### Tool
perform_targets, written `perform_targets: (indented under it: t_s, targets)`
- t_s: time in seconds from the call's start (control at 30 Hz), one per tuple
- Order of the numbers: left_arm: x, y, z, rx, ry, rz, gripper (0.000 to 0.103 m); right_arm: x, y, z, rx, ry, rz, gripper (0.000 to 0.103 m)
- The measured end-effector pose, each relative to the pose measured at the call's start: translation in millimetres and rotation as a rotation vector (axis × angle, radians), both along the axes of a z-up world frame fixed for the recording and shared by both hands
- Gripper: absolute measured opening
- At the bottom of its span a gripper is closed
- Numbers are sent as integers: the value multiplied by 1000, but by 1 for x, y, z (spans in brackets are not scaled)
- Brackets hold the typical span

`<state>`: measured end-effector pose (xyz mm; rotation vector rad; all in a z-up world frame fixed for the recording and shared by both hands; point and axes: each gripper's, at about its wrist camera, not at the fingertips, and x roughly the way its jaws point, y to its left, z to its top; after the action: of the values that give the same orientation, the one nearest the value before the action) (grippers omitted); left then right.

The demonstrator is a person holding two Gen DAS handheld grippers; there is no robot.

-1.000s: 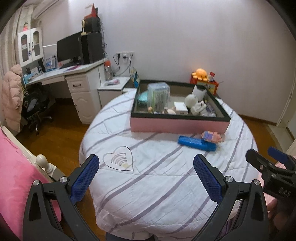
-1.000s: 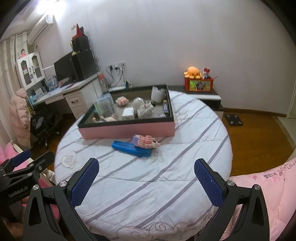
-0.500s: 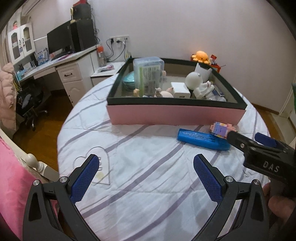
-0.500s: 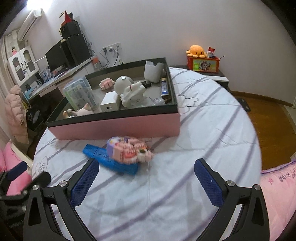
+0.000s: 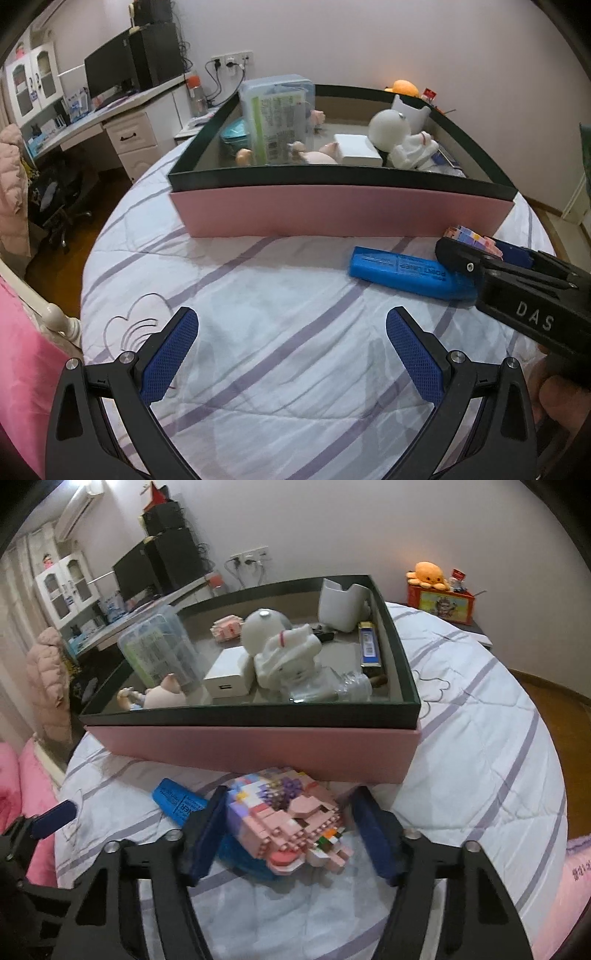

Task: Organize rigid objects
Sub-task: 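Grasp the blue highlighter with the left tool while the right tool grasps the pink block figure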

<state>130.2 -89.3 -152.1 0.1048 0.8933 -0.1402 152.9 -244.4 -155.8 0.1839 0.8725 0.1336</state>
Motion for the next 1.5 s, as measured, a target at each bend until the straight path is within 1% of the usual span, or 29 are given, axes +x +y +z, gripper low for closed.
perform_targets:
  t_s: [0.07,0.17,0.5,0.6,0.7,0.77,0.87,0.9,0.93,1.0,1.03,1.17,1.2,1.3,1.37,1.4,1.43,1.47,1.5]
  targets:
    - [-1,-6,-1,3,2,-11,103,-4,1,2,-22,-6,9,62]
    - [-3,-16,0,7,-2,-30,103,-11,-6,4,-52,-15,-10,62]
    - [2,-47,-1,-8,21,-72,103,-27,-50,5,-69,-16,-81,62]
    - [5,-60,2,-34,33,-77,103,-26,-56,6,-82,-17,-88,62]
    - [10,-69,3,-53,29,-60,103,-27,-62,3,-88,-17,-81,62]
    - [18,-73,0,-71,41,-18,103,-27,-66,0,-94,-16,-85,62]
    - [30,-71,-7,-113,69,35,103,-28,-75,-1,-62,-24,-84,62]
    - [34,-71,-10,-106,74,48,103,-28,-74,-2,-65,-25,-80,62]
    - [37,-75,-17,-70,83,58,103,-27,-72,-2,-74,-25,-75,62]
    - [36,-79,-21,-11,80,45,103,-26,-70,-2,-84,-27,-67,62]
    - [33,-80,-20,2,76,33,103,-25,-70,-2,-82,-27,-66,62]
    - [23,-63,-21,7,78,13,103,-26,-71,-2,-76,-28,-59,62]
    - [21,-57,-21,3,80,10,101,-27,-70,-2,-78,-28,-56,62]
    - [16,-41,-19,-21,77,-1,93,-28,-69,-2,-76,-30,-51,62]
    - [15,-39,-19,-18,70,-17,90,-28,-67,-2,-70,-30,-51,62]
    - [15,-40,-19,-16,67,-22,85,-28,-67,-2,-71,-30,-54,62]
    - [15,-42,-18,-15,62,-31,76,-28,-65,-2,-70,-30,-56,62]
    - [14,-43,-17,-16,52,-41,70,-28,-64,-2,-65,-30,-56,62]
    - [14,-42,-16,-17,48,-48,57,-29,-63,-1,-65,-29,-56,62]
